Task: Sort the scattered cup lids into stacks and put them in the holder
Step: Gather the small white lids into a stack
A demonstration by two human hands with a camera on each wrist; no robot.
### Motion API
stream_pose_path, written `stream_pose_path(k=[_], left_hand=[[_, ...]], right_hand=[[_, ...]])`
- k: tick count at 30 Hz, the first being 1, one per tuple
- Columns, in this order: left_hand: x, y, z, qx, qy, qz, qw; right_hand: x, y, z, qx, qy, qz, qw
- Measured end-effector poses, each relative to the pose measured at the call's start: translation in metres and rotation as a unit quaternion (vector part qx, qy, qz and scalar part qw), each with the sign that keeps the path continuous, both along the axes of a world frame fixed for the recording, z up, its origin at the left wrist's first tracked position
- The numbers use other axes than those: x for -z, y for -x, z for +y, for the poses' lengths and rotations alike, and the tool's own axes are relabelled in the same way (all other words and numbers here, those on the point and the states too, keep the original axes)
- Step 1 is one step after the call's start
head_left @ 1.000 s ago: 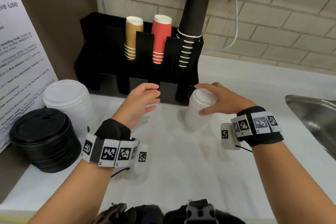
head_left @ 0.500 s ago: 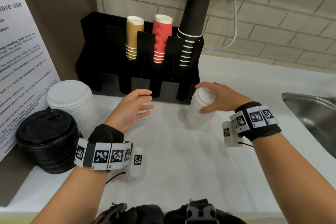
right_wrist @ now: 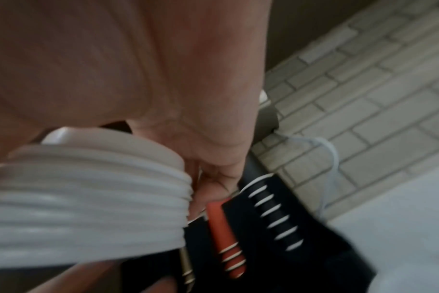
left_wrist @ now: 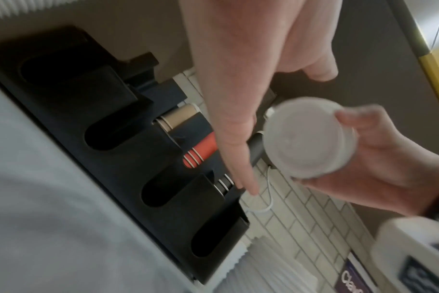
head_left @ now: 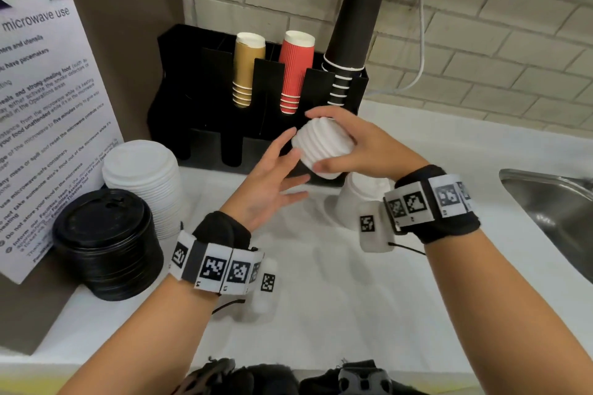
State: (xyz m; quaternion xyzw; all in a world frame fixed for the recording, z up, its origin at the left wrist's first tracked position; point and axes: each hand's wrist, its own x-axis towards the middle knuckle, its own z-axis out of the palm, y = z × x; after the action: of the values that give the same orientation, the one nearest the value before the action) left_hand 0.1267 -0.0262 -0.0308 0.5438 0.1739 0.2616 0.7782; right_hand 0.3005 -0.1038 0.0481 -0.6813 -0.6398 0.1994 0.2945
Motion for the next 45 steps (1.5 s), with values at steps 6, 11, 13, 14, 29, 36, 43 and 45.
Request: stream_pose_path(k=[6,11,13,14,29,36,43,45], left_hand=[[-0.002,0.003,0.001,-0.045,0.161,-0.099,0.981],[0.002,0.016,0.011,-0.045,0.172,-0.066,0.982],[0.004,0.018,0.013,-0.042,0.175,-0.063,0.982],[0.005,0.019,0.015,-0.043,0.175,-0.062,0.982],[0.01,0.026,0.026,-0.041,0.136,-0.05,0.989],[0.007,0.024,0.028,-0.063,0.131,-0.056,0.988],[0.008,0.024,0.034,-0.039,0.117,-0.057,0.991],[0.008,0.021,0.035,-0.037,0.115,-0.06,0.991]], right_hand=[[0.014,0.032,0.022,-0.038,0.012,0.049,0.998],[0.015,0.035,0.031,-0.063,0.028,0.042,0.997],[0.014,0.036,0.034,-0.07,0.032,0.047,0.996],[0.014,0.037,0.035,-0.074,0.037,0.054,0.995],[0.024,0.047,0.037,-0.07,-0.019,0.064,0.995],[0.017,0.041,0.041,-0.09,-0.016,0.067,0.994],[0.011,0.033,0.048,-0.117,0.02,0.07,0.99],[0.009,0.032,0.05,-0.122,0.024,0.063,0.99]])
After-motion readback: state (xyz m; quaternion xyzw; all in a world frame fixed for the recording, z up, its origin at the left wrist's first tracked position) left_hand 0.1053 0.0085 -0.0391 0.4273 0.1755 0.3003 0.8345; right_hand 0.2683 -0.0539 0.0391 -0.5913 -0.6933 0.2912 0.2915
